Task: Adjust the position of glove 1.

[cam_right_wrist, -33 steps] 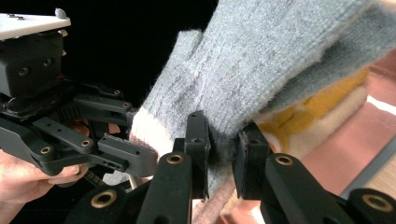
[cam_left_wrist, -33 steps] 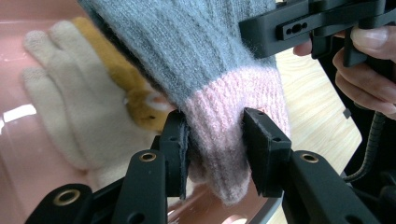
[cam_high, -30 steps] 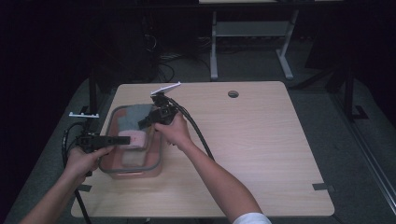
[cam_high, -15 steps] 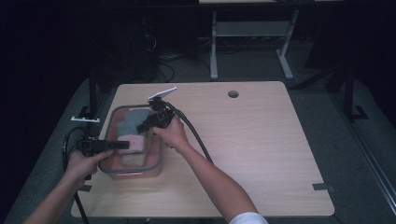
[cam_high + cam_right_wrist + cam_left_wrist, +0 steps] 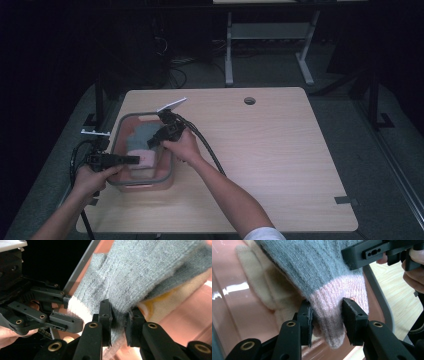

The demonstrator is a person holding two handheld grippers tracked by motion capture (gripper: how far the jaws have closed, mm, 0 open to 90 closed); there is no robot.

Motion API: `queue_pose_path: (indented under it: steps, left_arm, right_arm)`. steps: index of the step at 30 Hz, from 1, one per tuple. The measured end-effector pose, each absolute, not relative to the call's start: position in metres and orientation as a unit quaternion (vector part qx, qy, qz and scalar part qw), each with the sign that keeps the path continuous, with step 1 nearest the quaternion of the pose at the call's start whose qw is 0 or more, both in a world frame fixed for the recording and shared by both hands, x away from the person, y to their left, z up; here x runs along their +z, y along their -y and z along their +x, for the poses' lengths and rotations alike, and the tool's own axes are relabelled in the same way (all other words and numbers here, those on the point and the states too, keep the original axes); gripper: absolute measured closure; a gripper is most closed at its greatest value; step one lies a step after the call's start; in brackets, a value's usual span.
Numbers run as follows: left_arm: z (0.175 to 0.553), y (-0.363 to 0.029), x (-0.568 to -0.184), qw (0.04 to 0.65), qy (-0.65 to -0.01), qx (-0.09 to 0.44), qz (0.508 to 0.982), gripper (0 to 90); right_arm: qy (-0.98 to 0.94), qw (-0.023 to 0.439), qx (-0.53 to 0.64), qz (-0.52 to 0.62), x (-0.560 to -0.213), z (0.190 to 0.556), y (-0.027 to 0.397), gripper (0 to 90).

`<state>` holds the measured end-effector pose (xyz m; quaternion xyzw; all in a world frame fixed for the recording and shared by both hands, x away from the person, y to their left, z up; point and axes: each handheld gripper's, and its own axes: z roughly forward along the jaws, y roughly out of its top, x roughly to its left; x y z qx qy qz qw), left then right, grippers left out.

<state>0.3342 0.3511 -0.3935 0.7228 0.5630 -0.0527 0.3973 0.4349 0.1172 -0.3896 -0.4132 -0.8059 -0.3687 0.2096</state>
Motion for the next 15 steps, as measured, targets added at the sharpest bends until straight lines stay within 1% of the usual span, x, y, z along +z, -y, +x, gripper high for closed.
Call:
queue_pose_path:
  steps: [15]
  left_arm:
    - [0.3350,-0.3481,-0.4026,0.366,-0.568,-0.041,0.736,60.7]
  right_arm:
    - [0.821,0.198,-0.340,-0.413,-0.3982,0.4360,-0.1260,74.7]
